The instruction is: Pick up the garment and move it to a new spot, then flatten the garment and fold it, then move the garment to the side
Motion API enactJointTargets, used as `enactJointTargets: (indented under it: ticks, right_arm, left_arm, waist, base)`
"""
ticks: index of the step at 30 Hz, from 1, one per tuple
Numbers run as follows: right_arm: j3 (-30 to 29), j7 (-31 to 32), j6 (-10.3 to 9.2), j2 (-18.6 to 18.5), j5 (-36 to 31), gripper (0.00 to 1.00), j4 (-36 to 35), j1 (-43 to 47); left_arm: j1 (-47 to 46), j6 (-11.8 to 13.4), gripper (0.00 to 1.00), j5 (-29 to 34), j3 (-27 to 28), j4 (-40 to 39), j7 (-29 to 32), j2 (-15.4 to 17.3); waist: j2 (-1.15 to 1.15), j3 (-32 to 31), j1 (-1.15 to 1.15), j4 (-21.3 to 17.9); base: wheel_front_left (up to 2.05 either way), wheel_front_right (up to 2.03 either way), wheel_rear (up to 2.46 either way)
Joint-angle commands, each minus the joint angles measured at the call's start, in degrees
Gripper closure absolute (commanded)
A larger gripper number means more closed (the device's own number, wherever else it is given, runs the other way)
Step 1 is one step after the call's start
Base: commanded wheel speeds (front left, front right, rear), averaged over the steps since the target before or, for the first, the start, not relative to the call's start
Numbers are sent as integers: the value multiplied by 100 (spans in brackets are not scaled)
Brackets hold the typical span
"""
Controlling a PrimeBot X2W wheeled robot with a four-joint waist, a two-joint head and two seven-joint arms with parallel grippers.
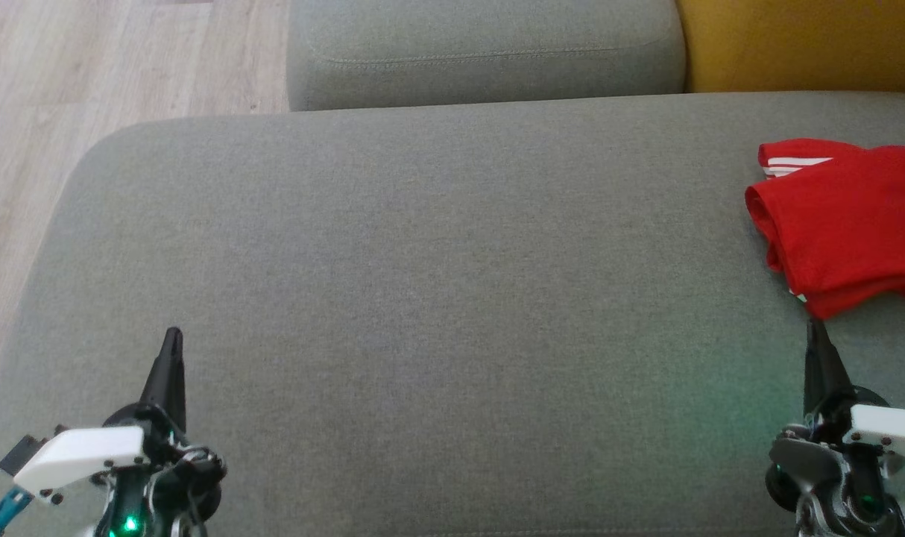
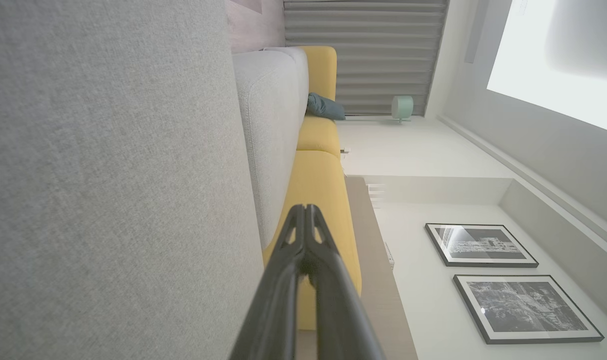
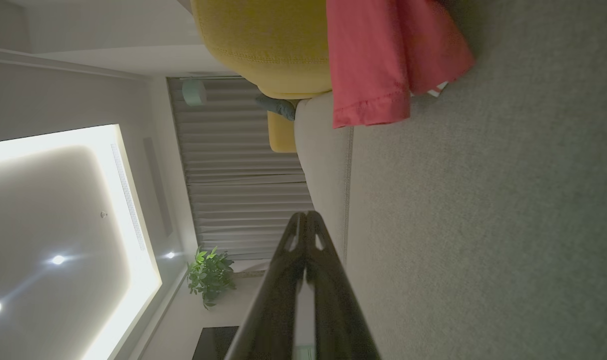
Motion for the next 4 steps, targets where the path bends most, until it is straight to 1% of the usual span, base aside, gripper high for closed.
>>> enactJointTargets:
  ticks: [1, 4]
  right_arm:
    - [117, 32, 39, -33, 42, 100, -219, -314]
    - [117, 32, 39, -33, 42, 100, -219, -314]
  left_arm:
    - [-326, -41, 100, -18, 208, -208, 48, 45]
    - [-326, -41, 100, -18, 208, -208, 48, 45]
  waist:
    - [0, 0, 0, 0]
    - [0, 0, 0, 0]
  base:
    - [0, 0, 0]
    - [0, 0, 0]
